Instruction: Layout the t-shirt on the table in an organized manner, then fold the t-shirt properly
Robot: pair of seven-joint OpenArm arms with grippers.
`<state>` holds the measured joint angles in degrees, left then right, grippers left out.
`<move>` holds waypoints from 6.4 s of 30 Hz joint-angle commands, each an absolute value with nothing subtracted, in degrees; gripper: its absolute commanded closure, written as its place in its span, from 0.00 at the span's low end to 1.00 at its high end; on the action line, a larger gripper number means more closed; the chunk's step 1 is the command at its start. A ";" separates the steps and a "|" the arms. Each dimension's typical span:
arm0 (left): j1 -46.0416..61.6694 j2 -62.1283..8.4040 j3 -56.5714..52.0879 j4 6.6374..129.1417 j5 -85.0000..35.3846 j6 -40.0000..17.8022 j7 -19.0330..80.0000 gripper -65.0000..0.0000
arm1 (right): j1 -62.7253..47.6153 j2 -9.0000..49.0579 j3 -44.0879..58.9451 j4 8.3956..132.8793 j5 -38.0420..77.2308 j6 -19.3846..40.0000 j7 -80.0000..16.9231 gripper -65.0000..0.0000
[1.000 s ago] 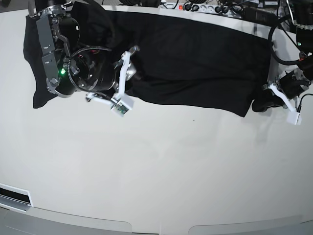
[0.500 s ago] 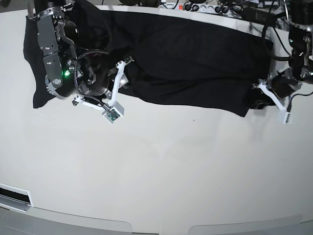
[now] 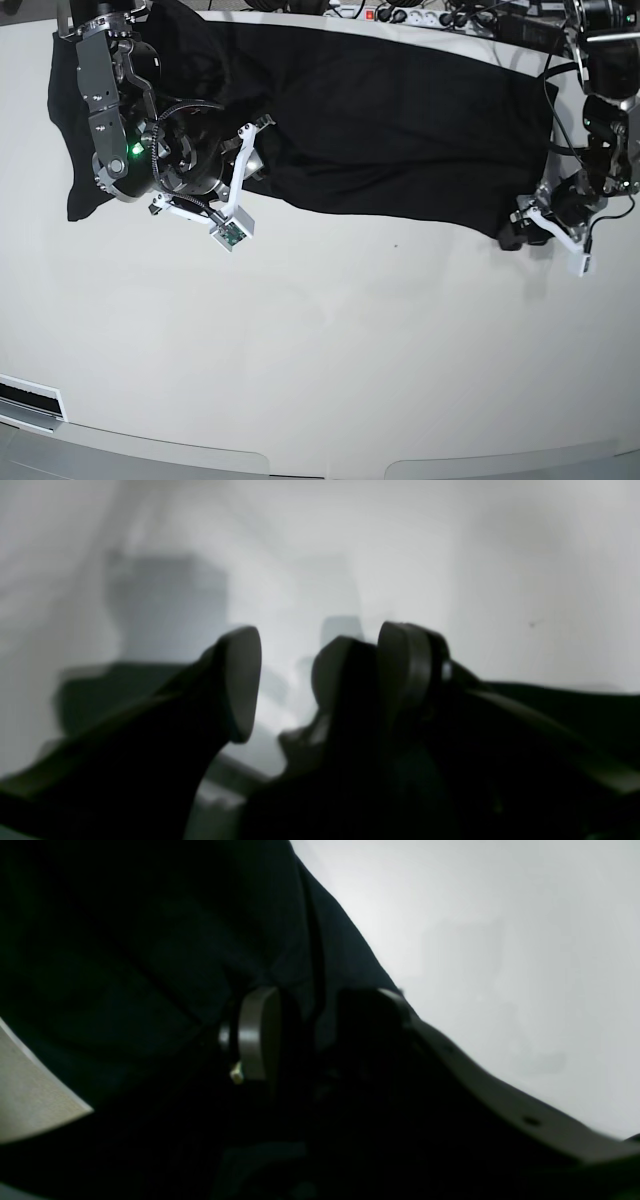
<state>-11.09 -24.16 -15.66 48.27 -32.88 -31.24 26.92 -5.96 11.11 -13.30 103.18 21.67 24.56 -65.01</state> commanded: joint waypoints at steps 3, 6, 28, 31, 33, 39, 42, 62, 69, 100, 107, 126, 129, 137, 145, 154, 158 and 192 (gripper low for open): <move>-13.67 -24.75 -12.82 43.42 -31.05 -32.77 25.34 0.42 | -5.23 11.27 -13.08 104.31 22.44 24.62 -64.29 0.52; -13.80 -24.75 -10.00 41.89 -30.44 -33.56 25.19 0.42 | -5.21 11.27 -13.08 104.31 22.46 24.60 -64.25 0.52; -15.11 -28.42 -7.94 43.59 -41.80 -38.17 41.04 1.00 | -6.33 11.29 -6.46 107.33 18.59 23.16 -65.87 0.52; -15.14 -29.58 -7.94 44.05 -44.34 -38.30 40.99 1.00 | -9.17 11.29 -3.42 109.16 21.30 26.44 -66.67 0.60; -15.14 -30.04 -7.94 44.45 -46.19 -40.00 41.01 1.00 | -11.07 11.29 -2.11 109.08 21.45 30.55 -65.91 0.78; -15.14 -30.17 -7.94 45.01 -50.35 -40.00 41.25 1.00 | -15.68 11.29 0.10 106.13 15.79 34.59 -51.64 1.00; -15.14 -30.17 -7.94 45.01 -51.79 -40.00 42.26 1.00 | -15.27 11.29 0.10 102.02 12.95 33.17 -49.25 1.00; -14.41 -34.20 -7.92 61.19 -64.79 -40.00 61.17 1.00 | -14.26 11.31 0.10 93.62 12.97 33.23 -49.21 1.00; -8.27 -36.84 -7.92 63.81 -75.94 -40.00 68.16 1.00 | -14.22 11.31 0.10 93.62 12.99 33.23 -49.01 1.00; -2.70 -48.29 -7.88 66.13 -66.83 -40.00 58.30 1.00 | -12.51 11.29 0.10 93.62 10.33 31.03 -50.76 1.00; -2.22 -48.23 -7.88 66.13 -69.78 -40.00 61.95 0.99 | -12.51 11.29 0.03 93.62 8.73 28.53 -50.76 1.00; 2.11 -48.88 -7.94 66.11 -59.99 -40.00 51.48 0.58 | -10.57 11.29 0.05 94.19 17.02 34.15 -53.60 1.00; 2.02 -48.93 -7.94 66.11 -60.29 -40.00 52.49 0.57 | -10.00 11.29 0.05 94.19 17.15 34.17 -53.65 1.00; 2.20 -48.88 -17.50 66.11 -61.67 -39.90 55.46 0.47 | -9.87 11.31 0.05 94.17 16.53 35.09 -53.80 1.00; 4.29 -48.21 -22.81 64.90 -61.47 -38.48 56.21 0.47 | -9.82 11.31 0.05 94.17 16.53 34.54 -53.60 1.00; 8.08 -44.36 -25.28 55.75 -63.55 -40.00 54.85 0.47 | -9.80 11.29 0.05 94.17 17.91 34.52 -53.56 1.00; 8.08 -42.61 -25.10 53.80 -64.10 -40.00 54.08 0.47 | -9.80 11.27 0.05 94.17 18.24 34.52 -53.58 1.00; 7.60 -32.99 -14.59 56.62 -63.02 -40.00 51.55 0.47 | -9.85 11.25 0.05 94.17 19.70 34.48 -53.63 1.00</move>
<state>7.46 -31.77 -14.33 56.27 -64.88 -40.95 50.37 -10.46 10.92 -0.14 93.03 18.94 34.52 -54.46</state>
